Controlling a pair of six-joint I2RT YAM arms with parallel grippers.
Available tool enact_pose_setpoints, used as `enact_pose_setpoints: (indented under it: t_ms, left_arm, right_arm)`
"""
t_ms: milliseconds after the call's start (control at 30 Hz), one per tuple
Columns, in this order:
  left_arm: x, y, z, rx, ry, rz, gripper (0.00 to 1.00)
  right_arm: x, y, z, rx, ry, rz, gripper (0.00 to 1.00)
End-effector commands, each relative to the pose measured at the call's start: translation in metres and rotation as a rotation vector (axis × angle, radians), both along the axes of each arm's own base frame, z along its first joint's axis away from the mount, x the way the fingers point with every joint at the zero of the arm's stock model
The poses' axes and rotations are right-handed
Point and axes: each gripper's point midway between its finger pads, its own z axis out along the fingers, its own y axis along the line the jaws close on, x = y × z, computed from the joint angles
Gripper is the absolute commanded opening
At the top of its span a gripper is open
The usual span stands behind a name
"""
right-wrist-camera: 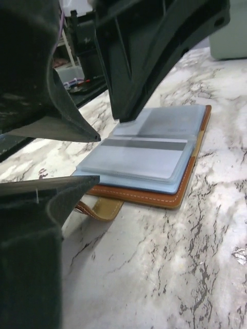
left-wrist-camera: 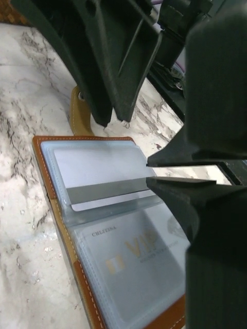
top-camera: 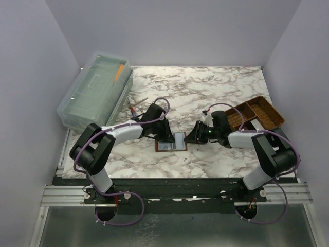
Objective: Put the credit cards into the card holder
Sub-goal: Insert the credit card into the card holder.
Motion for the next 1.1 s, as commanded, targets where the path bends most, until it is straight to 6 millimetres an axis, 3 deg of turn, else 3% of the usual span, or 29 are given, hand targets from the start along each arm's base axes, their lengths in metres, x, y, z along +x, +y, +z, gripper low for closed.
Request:
enact_pose_setpoints:
  t_ms: [0,133,533,1067]
  left_arm:
    - [0.003,-0.002,-0.013,0.012,0.020,-0.006,0.16]
    - [0.003,-0.001,-0.025,0.019,0.031,-0.005,0.11]
    - [-0.007,0.020,-0.053,0.073,0.096,0.060,0.05]
    - [-0.009,0.020,-0.057,0.068,0.107,0.056,0.04]
  right_arm:
    - [0.003,0.009,0.017,0.052,-0.026,0.014,0.38]
    - [-0.001,0.013,0.019,0.093,-0.028,0.026,0.43]
    - [-0.007,0.021,0.005,0.142,0.033,0.059,0.43]
    - [-0.012,0.031,0.001,0.146,0.054,0.089,0.41]
